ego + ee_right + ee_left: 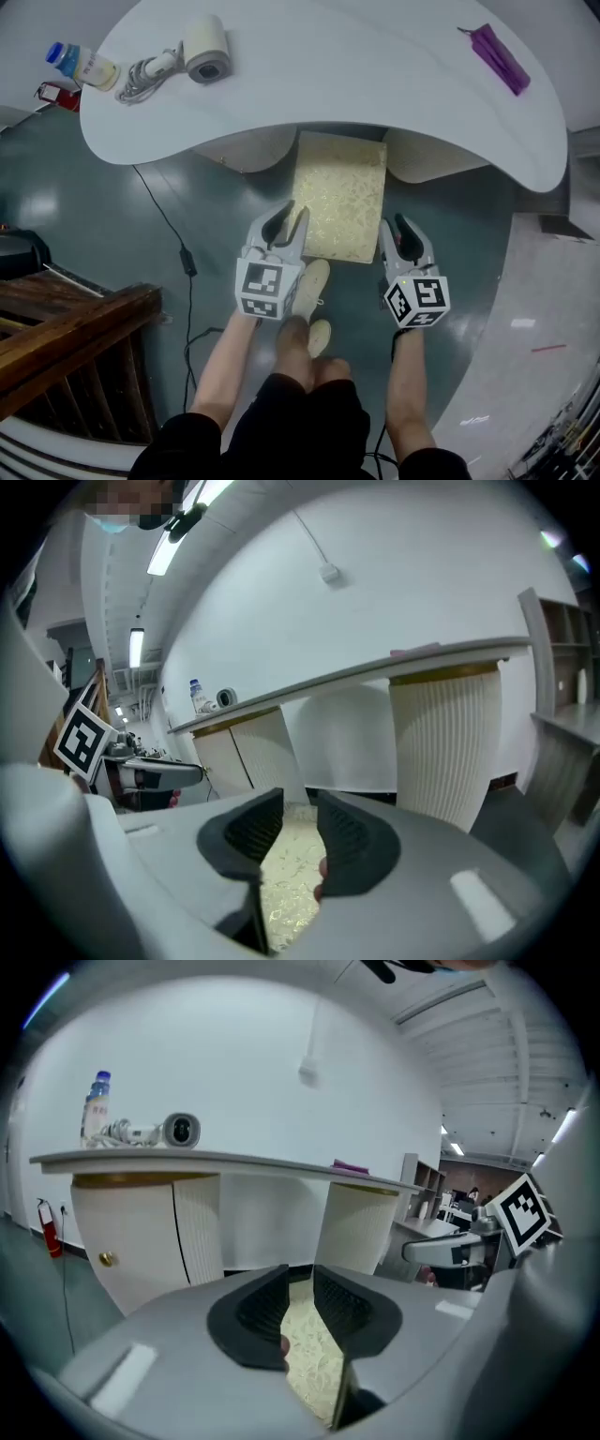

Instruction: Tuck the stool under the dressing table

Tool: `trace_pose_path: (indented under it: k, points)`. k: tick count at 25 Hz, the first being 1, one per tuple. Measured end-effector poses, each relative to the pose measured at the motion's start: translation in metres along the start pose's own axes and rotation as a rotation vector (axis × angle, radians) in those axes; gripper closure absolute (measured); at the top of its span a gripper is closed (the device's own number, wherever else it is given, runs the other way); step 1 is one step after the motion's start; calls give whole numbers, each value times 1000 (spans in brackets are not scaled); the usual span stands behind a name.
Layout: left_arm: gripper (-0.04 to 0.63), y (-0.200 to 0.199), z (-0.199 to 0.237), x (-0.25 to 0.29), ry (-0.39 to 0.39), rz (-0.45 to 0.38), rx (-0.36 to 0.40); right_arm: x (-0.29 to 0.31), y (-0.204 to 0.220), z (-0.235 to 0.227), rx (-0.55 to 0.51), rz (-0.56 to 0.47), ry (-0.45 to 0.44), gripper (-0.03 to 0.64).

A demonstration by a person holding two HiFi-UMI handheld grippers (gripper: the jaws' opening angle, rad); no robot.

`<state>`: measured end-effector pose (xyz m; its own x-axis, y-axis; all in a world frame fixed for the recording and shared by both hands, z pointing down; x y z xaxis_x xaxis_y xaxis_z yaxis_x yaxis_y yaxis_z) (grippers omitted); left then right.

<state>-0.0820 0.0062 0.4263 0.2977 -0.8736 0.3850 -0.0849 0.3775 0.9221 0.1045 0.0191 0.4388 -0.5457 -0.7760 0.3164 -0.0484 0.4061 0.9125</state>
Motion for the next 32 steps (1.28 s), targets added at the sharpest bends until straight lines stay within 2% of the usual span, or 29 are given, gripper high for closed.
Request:
trace_pose_path:
  k: [12, 21, 26, 32]
  points:
    - [545, -99, -33, -115, 19, -90, 59, -114, -106, 73, -86, -123, 53, 522]
    - [568, -172, -40, -207, 9, -151, 55, -181, -181, 136, -115, -196, 50, 588]
    - [583, -204, -48, -254, 4, -163, 73, -220, -213, 164, -126, -212, 54, 605]
    - [588, -234, -62, -303, 34, -186, 86, -273, -241, 189, -121, -238, 71, 609]
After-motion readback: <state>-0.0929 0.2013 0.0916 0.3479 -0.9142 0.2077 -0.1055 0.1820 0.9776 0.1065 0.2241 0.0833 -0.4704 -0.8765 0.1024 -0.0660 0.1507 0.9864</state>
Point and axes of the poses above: the fingertips, and each gripper's own axes: x forward along the fingers, z to its left, y out of its underside, the point moved 1 cm from there along -x, backward along the fingers, and after that the axes turned 9 degrees about -y, right-handed, at the moved point
